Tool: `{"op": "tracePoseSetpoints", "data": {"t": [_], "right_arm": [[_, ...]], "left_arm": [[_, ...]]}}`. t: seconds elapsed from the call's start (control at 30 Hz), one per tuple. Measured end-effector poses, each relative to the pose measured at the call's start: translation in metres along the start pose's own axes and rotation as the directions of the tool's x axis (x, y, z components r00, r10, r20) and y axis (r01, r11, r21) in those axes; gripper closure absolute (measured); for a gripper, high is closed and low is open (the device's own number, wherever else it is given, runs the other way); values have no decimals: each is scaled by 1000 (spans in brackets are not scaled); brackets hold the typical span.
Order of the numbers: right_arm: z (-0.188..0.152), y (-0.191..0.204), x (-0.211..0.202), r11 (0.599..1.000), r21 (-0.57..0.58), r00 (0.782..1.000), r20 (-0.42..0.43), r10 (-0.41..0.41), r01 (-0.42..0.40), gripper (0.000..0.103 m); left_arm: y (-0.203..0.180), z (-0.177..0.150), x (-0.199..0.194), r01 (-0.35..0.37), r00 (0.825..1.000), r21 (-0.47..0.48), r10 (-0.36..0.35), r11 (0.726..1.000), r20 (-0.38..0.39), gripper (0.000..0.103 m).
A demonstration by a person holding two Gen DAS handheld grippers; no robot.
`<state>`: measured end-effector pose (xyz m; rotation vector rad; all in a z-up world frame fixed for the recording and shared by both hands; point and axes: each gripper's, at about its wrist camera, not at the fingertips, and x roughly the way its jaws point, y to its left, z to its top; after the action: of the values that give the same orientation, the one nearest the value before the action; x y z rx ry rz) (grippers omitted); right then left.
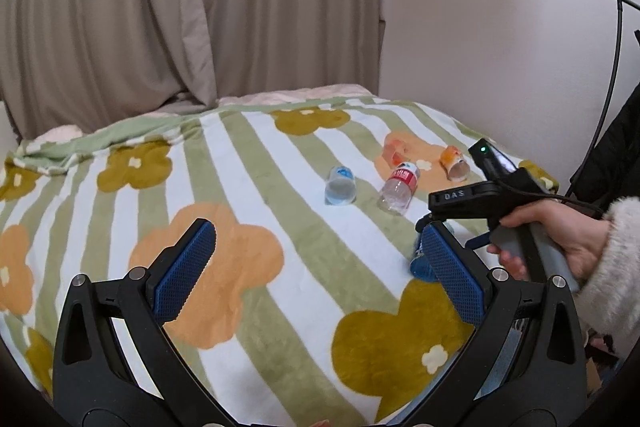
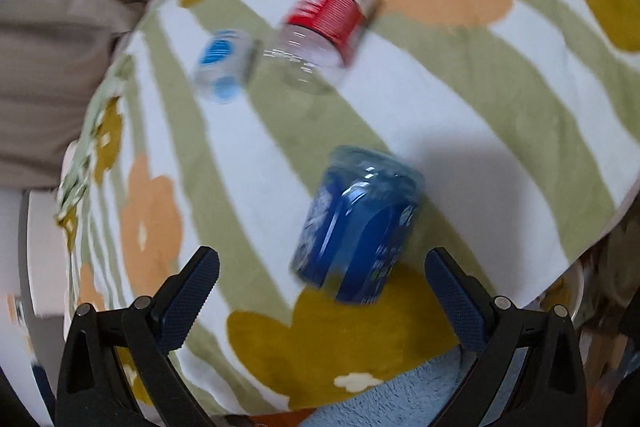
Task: Flip cup upside down
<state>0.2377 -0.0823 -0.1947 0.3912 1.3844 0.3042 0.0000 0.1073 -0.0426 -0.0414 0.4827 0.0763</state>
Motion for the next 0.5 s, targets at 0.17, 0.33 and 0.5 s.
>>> {"op": "tracePoseSetpoints", "data": {"t": [0.17, 0.33, 0.5], "right_arm": [[14, -12, 20, 998, 59, 999, -39, -13, 16, 13], [22, -18, 31, 996, 81, 998, -62, -24, 29, 20], [26, -26, 42, 996, 94, 997, -82, 2, 6, 40]], "left_arm": [[5, -5, 7, 9, 1000, -9, -9, 1000, -24, 0], [4, -6, 14, 21, 999, -11, -22, 1000, -45, 0], [2, -8, 18, 31, 998, -9, -32, 999, -55, 0]]}}
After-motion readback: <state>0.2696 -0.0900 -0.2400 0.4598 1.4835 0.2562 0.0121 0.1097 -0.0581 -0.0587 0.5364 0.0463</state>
